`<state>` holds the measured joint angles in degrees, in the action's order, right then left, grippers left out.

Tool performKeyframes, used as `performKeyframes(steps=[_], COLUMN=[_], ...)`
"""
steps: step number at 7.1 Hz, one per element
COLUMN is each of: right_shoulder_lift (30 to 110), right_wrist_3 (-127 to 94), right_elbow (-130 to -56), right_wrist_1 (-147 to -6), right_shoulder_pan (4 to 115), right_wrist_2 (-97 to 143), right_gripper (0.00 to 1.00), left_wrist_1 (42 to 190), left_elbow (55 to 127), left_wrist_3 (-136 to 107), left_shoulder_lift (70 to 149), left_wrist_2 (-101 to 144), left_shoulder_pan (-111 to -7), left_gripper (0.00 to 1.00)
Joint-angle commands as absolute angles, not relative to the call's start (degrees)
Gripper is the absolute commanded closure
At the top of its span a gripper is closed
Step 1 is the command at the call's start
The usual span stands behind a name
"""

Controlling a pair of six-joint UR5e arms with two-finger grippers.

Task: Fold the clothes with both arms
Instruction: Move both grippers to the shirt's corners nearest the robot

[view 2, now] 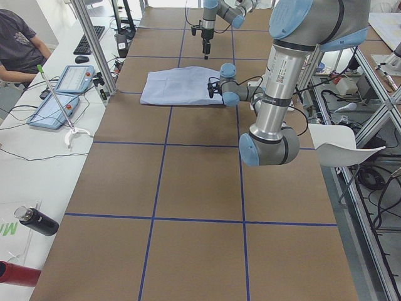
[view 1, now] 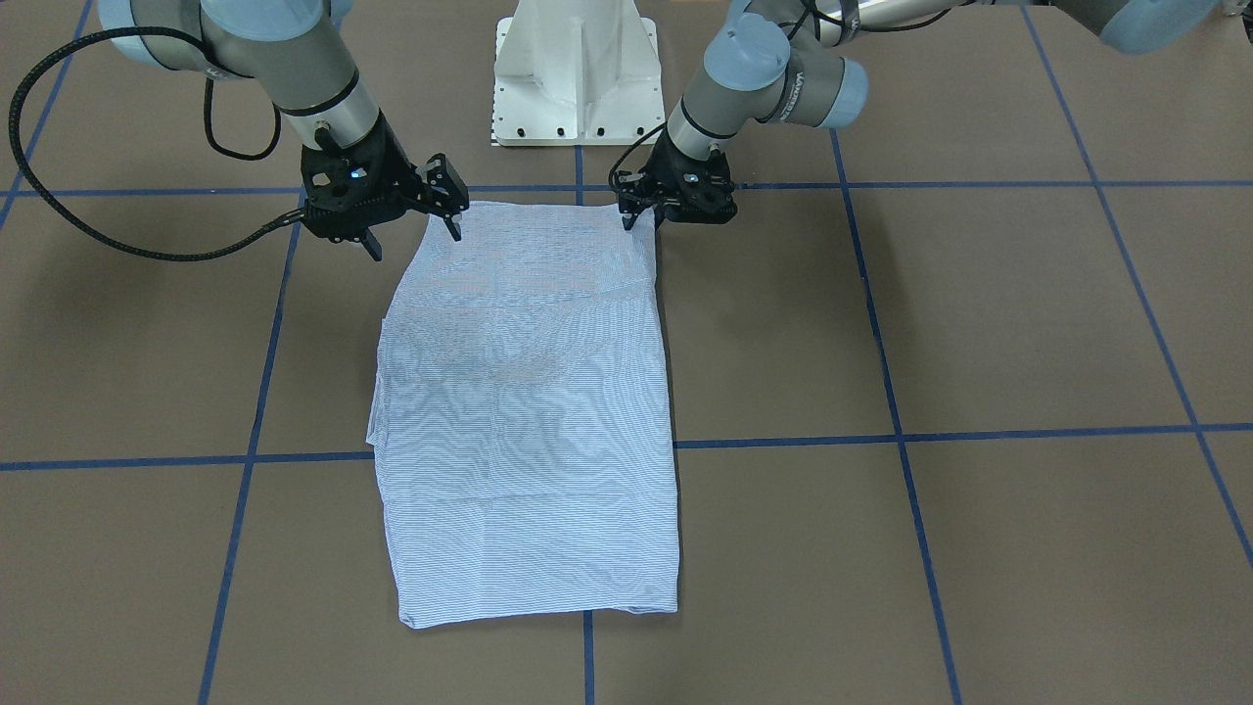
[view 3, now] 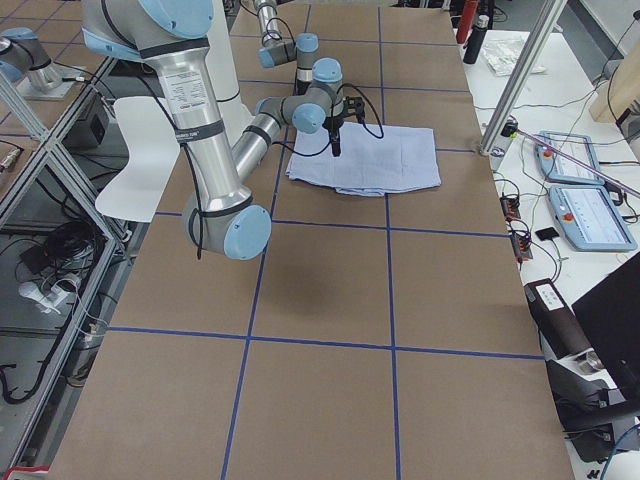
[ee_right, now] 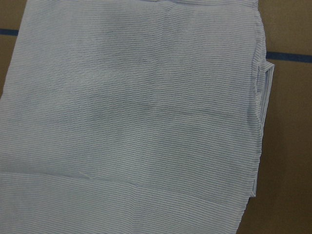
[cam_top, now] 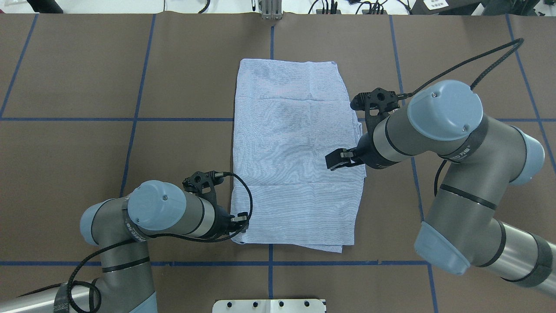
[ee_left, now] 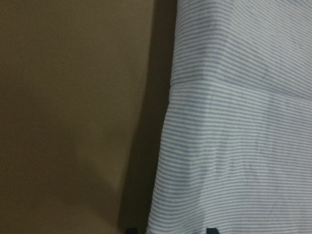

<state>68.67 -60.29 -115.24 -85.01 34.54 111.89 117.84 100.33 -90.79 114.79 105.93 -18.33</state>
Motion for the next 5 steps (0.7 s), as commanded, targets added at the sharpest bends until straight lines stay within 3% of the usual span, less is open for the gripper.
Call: performKeyframes(steps=[1,5], right_shoulder_lift=[68.7,69.2], right_wrist_3=[-60.3,-76.9], right_elbow=[-115.1,-115.4], right_wrist_1=[-85.1,-85.0], right_shoulder_pan=[34.5,27.9], right_wrist_2=[111.9,110.7], right_gripper=[0.0,0.0], left_wrist_1=[117.8,113.0], left_elbow=[101.2,104.3], left_wrist_3=[-90.7,-90.7], left_shoulder_lift=[114.5,114.8], left_wrist_2=[106.0,106.2], left_shoulder_pan=[-18.6,-19.0], left_gripper=[1.0,1.0])
